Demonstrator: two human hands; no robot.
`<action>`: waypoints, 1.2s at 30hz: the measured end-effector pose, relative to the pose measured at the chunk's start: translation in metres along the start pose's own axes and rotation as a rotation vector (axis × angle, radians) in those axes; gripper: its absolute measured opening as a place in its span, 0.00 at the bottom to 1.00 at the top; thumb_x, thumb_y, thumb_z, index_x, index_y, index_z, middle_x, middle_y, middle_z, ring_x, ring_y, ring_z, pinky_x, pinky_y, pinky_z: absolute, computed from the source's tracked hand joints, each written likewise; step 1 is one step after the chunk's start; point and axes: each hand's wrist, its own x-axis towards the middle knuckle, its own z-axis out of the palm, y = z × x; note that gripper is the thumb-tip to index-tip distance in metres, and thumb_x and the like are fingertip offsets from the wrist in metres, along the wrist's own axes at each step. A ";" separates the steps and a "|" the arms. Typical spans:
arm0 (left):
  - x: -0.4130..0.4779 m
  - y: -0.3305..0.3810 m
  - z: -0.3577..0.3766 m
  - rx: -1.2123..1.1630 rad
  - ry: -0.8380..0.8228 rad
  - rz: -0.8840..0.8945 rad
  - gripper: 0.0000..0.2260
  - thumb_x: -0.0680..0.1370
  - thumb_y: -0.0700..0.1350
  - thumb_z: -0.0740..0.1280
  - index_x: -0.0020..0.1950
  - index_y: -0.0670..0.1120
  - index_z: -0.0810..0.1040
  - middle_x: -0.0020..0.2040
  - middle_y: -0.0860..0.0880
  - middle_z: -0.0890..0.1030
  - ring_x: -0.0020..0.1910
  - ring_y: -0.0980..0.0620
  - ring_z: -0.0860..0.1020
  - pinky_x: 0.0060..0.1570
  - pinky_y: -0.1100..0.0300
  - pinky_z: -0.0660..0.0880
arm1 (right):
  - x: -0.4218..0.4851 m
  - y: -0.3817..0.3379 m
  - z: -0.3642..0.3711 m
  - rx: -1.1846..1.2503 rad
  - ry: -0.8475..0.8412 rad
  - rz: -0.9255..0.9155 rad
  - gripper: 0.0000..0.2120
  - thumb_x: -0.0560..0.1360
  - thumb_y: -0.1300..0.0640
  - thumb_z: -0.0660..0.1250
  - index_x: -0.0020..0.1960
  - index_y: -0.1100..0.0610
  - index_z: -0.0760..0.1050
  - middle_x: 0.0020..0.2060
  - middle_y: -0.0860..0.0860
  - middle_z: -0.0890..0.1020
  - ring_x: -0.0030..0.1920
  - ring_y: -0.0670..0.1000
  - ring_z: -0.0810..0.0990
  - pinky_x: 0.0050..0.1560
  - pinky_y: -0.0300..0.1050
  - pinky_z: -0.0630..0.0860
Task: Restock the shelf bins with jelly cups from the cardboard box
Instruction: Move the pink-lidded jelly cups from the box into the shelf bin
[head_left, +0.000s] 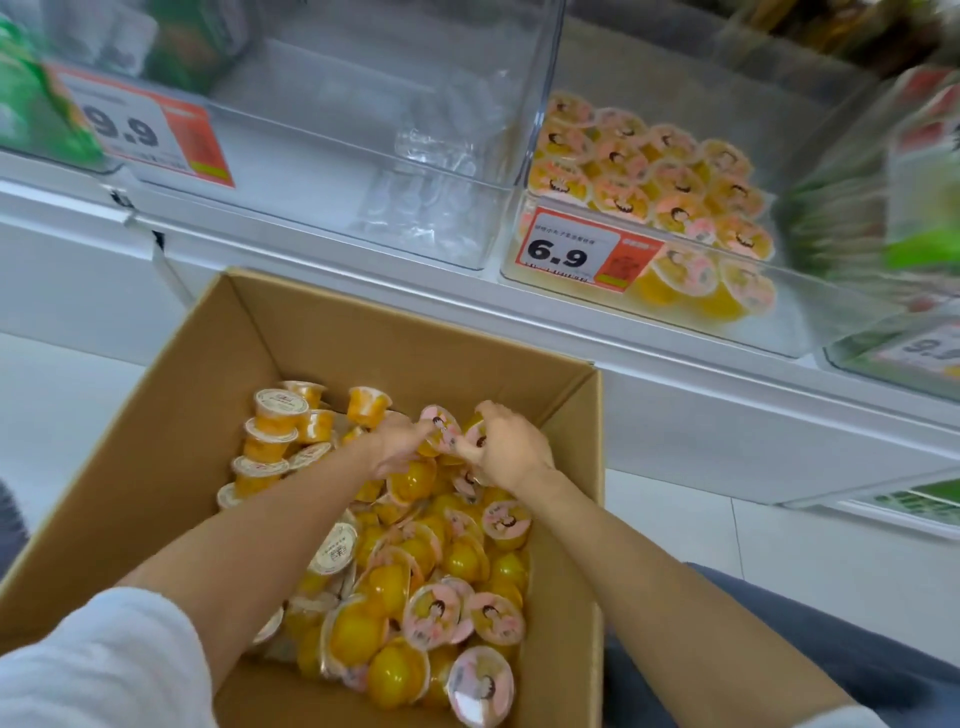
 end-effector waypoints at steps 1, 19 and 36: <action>-0.014 0.010 -0.004 -0.083 -0.042 0.006 0.23 0.78 0.52 0.65 0.69 0.41 0.70 0.64 0.45 0.76 0.56 0.49 0.79 0.44 0.58 0.80 | -0.005 0.000 -0.009 0.076 0.047 0.021 0.24 0.73 0.34 0.62 0.53 0.55 0.72 0.47 0.52 0.79 0.48 0.55 0.77 0.43 0.49 0.73; -0.239 0.206 0.039 0.114 0.248 1.004 0.09 0.72 0.55 0.68 0.46 0.52 0.80 0.42 0.51 0.83 0.43 0.49 0.81 0.43 0.51 0.80 | -0.083 0.012 -0.265 0.497 0.836 0.038 0.13 0.72 0.44 0.69 0.48 0.52 0.82 0.41 0.48 0.84 0.45 0.52 0.80 0.48 0.51 0.77; -0.096 0.353 0.093 0.408 0.293 0.777 0.19 0.80 0.59 0.57 0.50 0.45 0.77 0.39 0.47 0.77 0.46 0.42 0.79 0.47 0.54 0.74 | 0.100 0.148 -0.337 -0.246 0.729 0.380 0.08 0.76 0.62 0.60 0.51 0.61 0.78 0.47 0.59 0.82 0.48 0.62 0.82 0.40 0.47 0.72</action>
